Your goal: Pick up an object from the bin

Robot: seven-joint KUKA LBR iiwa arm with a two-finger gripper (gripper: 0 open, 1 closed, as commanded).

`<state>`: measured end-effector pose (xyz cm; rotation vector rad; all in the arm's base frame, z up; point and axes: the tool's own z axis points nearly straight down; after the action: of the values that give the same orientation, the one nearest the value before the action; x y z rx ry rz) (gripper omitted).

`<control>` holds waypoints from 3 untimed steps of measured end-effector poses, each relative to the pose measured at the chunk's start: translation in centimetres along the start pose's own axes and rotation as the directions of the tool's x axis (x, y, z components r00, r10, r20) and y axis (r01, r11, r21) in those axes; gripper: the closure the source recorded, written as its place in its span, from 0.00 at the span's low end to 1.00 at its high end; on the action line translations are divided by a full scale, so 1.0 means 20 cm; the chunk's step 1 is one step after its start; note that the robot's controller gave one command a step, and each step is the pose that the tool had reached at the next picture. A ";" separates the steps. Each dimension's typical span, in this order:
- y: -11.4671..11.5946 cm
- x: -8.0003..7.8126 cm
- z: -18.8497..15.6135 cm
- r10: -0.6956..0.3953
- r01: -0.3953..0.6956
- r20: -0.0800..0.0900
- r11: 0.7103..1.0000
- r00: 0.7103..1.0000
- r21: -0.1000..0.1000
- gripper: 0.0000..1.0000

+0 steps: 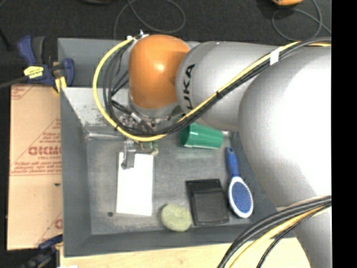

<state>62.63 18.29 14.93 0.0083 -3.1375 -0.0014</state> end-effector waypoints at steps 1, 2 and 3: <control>0.00 -0.01 -0.03 0.004 -0.004 0.007 1.000 1.000 -0.001 0.00; -0.16 -0.09 0.20 -0.274 0.274 0.016 0.962 0.962 0.002 0.00; -0.28 -0.10 0.25 -0.345 0.345 0.006 0.939 0.939 0.001 0.00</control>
Offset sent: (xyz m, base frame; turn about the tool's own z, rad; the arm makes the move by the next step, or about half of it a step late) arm 0.0260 -0.0581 -0.0793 -0.4535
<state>64.61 12.78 9.87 0.5586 -3.0935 -0.0024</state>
